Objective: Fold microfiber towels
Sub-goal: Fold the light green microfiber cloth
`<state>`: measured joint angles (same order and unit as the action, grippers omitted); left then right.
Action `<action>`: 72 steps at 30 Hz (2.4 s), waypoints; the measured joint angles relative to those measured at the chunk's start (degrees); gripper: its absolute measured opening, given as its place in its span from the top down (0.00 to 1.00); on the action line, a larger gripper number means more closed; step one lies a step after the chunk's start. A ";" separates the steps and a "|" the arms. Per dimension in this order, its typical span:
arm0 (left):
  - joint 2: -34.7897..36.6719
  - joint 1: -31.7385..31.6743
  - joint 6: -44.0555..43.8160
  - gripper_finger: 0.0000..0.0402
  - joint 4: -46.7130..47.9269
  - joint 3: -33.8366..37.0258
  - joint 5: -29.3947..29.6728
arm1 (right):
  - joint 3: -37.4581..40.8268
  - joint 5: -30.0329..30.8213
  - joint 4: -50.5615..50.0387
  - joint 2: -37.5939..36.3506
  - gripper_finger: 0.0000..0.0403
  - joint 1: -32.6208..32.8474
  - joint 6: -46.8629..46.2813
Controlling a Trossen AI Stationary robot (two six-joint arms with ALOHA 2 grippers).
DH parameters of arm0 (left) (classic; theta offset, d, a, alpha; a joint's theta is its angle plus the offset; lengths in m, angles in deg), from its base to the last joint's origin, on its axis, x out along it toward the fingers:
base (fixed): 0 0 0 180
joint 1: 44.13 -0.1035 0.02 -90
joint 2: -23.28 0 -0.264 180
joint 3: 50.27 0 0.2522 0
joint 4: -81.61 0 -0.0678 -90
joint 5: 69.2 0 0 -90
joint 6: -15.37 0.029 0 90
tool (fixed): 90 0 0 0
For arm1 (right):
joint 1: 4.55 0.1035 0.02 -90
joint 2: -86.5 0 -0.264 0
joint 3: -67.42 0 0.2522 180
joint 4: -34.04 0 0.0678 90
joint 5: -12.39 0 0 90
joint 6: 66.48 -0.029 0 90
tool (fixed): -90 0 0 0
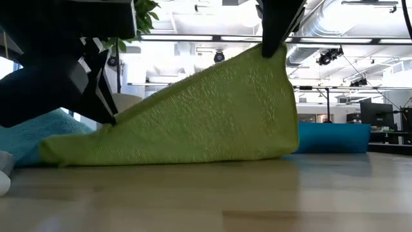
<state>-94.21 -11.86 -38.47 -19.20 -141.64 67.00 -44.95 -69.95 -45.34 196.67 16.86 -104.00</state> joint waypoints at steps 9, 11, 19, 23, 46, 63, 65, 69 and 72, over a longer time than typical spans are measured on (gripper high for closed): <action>0.02 3.31 5.05 0.74 -1.01 0.00 -9.96 | 0.00 1.49 -6.51 0.00 1.00 0.02 -3.57; 0.03 4.36 5.17 0.74 -2.83 -0.06 -10.26 | 0.00 1.60 -6.44 0.00 1.00 0.00 -3.60; 0.21 6.95 8.58 0.74 -12.03 -4.09 -1.98 | 0.00 1.70 -6.40 0.00 1.00 0.00 -4.95; 0.12 6.25 16.41 0.74 -23.42 -4.13 0.83 | 0.00 3.05 -6.32 0.00 1.00 0.00 -5.11; -0.37 -5.41 44.47 0.50 -46.14 -4.11 5.11 | 0.00 1.86 -5.30 0.00 1.00 0.03 -2.60; -0.37 -7.76 36.93 0.49 -43.57 3.25 -3.27 | 0.00 0.46 -6.88 -0.02 1.00 -0.42 2.02; -0.37 -6.98 34.31 0.49 -39.79 3.81 -1.43 | 0.00 0.87 -7.36 -0.02 1.00 -0.42 2.02; -0.37 -5.40 26.50 0.49 -28.65 3.91 1.47 | 0.00 0.87 -7.61 -0.02 1.00 -0.42 2.02; -0.37 -3.85 21.68 0.49 -21.68 3.91 3.53 | 0.00 0.90 -7.62 -0.04 1.00 -0.42 2.02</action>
<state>-94.58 -15.70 -16.80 -40.88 -137.73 70.53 -44.95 -69.05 -52.95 196.63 16.44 -101.98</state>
